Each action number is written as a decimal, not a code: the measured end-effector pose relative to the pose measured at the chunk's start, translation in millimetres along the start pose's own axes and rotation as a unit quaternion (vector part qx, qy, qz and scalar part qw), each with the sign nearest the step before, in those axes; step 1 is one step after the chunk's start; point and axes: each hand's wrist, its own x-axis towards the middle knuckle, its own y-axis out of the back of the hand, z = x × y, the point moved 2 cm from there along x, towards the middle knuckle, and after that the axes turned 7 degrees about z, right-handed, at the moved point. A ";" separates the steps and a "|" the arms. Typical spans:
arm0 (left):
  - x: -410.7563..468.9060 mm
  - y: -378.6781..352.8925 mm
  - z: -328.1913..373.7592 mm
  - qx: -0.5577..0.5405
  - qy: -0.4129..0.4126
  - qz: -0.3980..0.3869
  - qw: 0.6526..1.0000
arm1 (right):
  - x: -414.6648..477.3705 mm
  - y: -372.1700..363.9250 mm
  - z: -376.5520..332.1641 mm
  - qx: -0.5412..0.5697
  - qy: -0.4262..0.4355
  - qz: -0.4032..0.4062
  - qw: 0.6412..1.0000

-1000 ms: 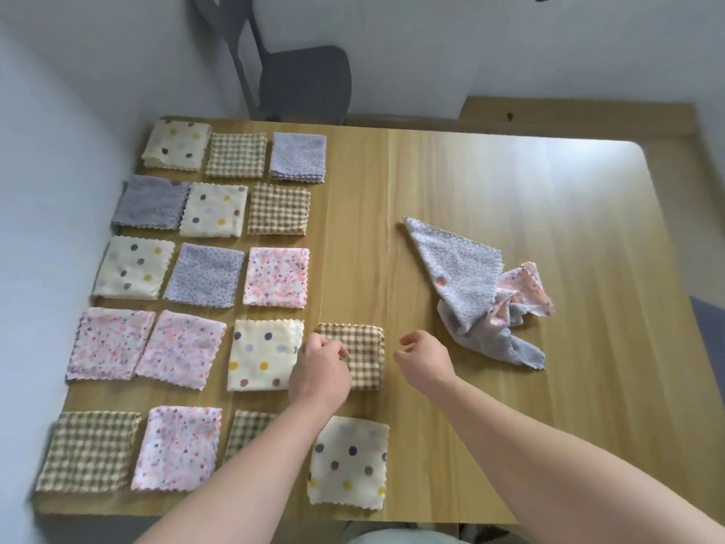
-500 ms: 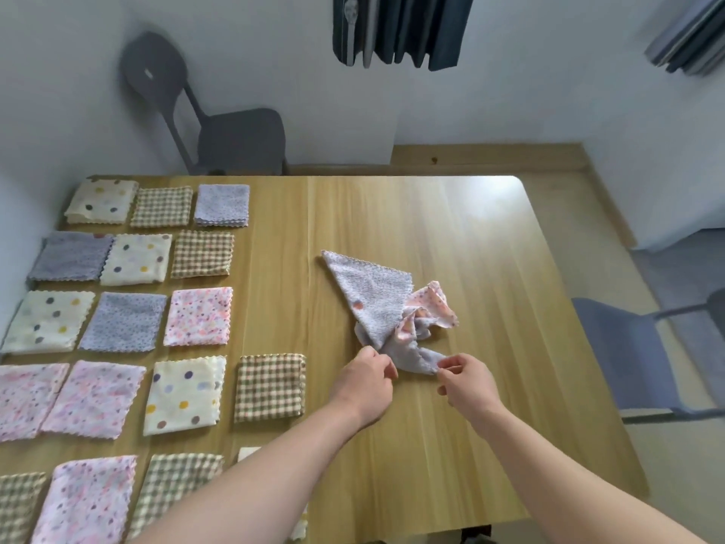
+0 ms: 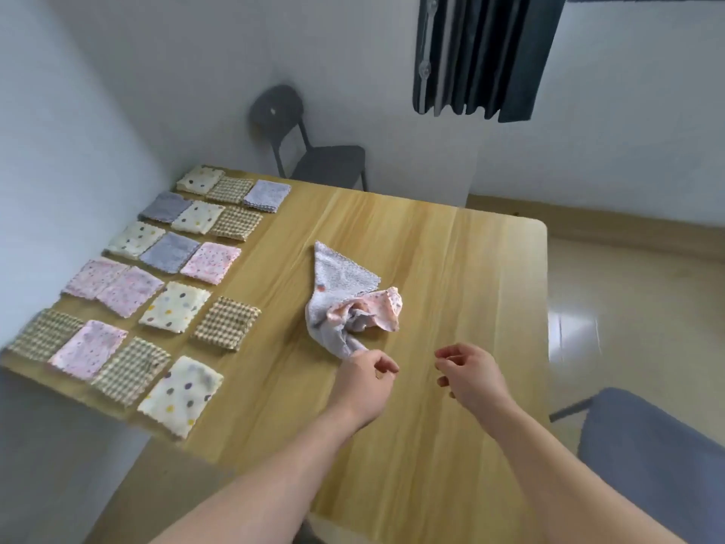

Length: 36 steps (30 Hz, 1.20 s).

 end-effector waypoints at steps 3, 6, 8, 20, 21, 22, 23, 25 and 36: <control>-45.6 -6.4 31.0 -0.039 0.048 0.062 0.996 | -12.4 34.5 -6.9 -0.026 0.046 -0.060 0.997; -79.1 0.2 56.9 -0.071 0.059 0.105 0.990 | -29.3 47.6 -21.6 -0.028 0.069 -0.107 0.991; -93.4 8.5 66.7 -0.083 0.072 0.137 0.984 | -39.9 46.6 -29.1 -0.037 0.076 -0.143 0.986; -92.4 -3.5 51.2 -0.166 0.166 0.199 0.951 | -29.4 78.3 -28.3 -0.072 0.083 -0.139 0.984; -89.6 -6.4 53.0 -0.170 0.167 0.201 0.950 | -24.2 81.7 -27.6 -0.081 0.084 -0.139 0.983; -87.5 -9.5 53.7 -0.171 0.172 0.200 0.949 | -19.5 83.8 -26.6 -0.088 0.083 -0.140 0.983; -84.1 -11.7 54.3 -0.173 0.176 0.202 0.948 | -13.8 84.7 -27.6 -0.093 0.081 -0.140 0.983; -75.7 -15.4 56.0 -0.173 0.182 0.207 0.946 | 1.2 83.1 -31.2 -0.102 0.082 -0.142 0.981; 23.4 -40.9 55.7 -0.155 0.270 0.269 0.912 | 155.3 3.6 -81.3 -0.220 0.195 -0.204 0.934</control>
